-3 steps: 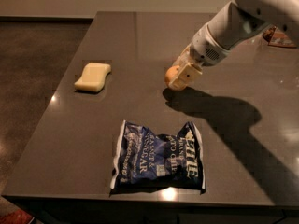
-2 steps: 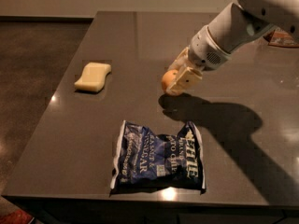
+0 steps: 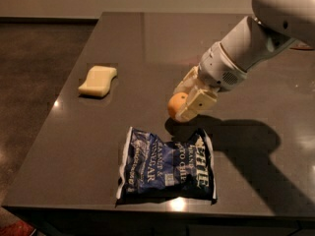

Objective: Move orange near blue chip bag

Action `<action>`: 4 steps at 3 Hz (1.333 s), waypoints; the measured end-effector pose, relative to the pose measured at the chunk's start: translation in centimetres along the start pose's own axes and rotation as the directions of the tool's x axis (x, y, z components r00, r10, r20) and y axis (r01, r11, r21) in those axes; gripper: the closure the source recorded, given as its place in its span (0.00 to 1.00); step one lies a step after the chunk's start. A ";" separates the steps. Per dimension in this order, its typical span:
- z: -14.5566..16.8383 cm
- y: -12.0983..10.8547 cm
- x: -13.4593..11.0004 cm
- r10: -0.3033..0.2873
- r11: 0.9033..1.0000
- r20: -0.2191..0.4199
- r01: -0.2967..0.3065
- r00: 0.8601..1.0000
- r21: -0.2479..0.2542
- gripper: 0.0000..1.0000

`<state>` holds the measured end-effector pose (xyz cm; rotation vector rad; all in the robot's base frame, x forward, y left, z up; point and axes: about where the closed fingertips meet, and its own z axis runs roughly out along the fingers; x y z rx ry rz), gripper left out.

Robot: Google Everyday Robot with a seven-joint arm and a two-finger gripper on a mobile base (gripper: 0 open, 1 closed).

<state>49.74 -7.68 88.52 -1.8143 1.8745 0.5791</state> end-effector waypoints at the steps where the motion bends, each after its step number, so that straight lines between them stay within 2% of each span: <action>1: 0.2 1.3 0.0 0.015 1.000 0.005 -0.015 1.000 -0.018 0.82; 3: 0.9 2.0 0.7 0.051 0.997 -0.013 -0.052 0.999 -0.055 0.36; 4: 1.0 2.2 1.3 0.075 0.996 -0.009 -0.076 0.997 -0.054 0.13</action>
Offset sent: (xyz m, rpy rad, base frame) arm -0.0207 -0.0009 -0.0126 -0.0128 0.0875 -0.0157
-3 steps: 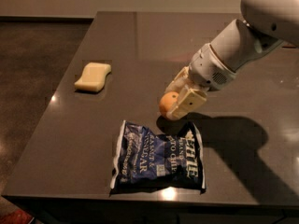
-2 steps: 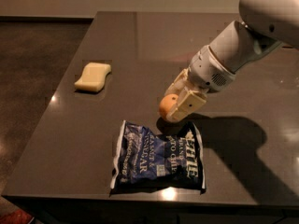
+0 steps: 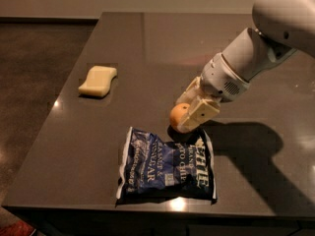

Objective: Move orange near blue chip bag

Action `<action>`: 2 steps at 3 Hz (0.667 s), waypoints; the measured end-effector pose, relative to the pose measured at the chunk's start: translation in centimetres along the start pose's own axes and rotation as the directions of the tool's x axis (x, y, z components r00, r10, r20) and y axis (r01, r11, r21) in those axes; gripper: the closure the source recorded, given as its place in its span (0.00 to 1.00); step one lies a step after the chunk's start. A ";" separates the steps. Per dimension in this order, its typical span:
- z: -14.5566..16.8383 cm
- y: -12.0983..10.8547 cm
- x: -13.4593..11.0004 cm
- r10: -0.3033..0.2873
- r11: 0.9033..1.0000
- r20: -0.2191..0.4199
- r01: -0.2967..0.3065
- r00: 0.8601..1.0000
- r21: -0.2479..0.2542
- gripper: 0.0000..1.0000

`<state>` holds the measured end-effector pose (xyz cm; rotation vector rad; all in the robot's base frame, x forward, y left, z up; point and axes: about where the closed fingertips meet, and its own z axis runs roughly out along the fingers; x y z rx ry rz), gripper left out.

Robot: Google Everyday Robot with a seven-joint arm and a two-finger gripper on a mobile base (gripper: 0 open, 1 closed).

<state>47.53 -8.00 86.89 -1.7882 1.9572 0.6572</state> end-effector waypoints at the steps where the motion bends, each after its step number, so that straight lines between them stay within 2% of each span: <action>1: 0.0 0.0 -0.1 -0.003 1.000 -0.001 0.003 1.000 0.000 0.00; 2: 0.0 0.0 -0.1 -0.003 1.000 -0.001 0.003 1.000 0.000 0.00</action>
Offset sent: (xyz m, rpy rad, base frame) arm -0.0003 0.0012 0.0005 -0.0006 -0.0017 0.0021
